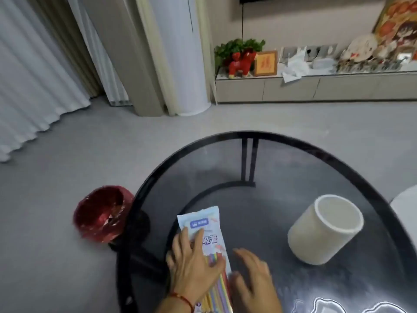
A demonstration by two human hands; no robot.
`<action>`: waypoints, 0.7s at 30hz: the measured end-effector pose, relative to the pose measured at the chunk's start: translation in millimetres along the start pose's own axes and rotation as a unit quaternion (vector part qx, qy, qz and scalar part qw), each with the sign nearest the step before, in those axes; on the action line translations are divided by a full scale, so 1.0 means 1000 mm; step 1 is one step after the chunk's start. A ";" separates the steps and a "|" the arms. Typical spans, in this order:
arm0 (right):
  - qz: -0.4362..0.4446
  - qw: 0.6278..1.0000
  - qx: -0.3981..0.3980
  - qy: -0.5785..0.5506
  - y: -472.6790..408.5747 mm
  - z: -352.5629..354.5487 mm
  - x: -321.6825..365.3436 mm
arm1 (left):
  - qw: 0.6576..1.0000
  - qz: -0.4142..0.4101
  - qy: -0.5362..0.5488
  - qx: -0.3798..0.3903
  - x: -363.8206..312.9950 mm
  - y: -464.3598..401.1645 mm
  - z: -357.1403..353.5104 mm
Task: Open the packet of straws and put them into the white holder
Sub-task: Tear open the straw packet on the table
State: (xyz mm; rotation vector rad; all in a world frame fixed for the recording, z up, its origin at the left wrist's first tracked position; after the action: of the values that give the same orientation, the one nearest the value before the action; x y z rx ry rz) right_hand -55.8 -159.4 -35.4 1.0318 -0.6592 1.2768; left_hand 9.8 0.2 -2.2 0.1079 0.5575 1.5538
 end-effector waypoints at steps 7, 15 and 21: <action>0.152 0.981 -0.087 0.080 0.006 -0.029 -0.035 | 0.988 -0.141 0.005 -0.056 0.055 -0.022 -0.054; 0.062 0.990 -0.123 0.015 0.015 -0.016 -0.035 | 0.978 -0.195 -0.056 0.049 0.066 -0.003 -0.033; -0.024 0.992 -0.098 0.069 0.072 -0.009 -0.033 | 0.956 -0.227 -0.188 0.009 0.051 0.033 -0.031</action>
State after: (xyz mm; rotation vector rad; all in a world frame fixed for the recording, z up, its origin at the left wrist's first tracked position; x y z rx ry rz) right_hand -133.5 -167.9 -50.2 0.7858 -0.6362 1.2047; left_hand -37.3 41.9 -29.5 0.2650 0.2676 1.0446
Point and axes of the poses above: each hand's wrist, its own y-axis away from the middle knuckle, its own z-axis out of the back of the hand, x = y × z, the point moved 1 cm from there along -y, towards the middle knuckle, and after that the axes turned 12 degrees about x, right-handed, at the moved point
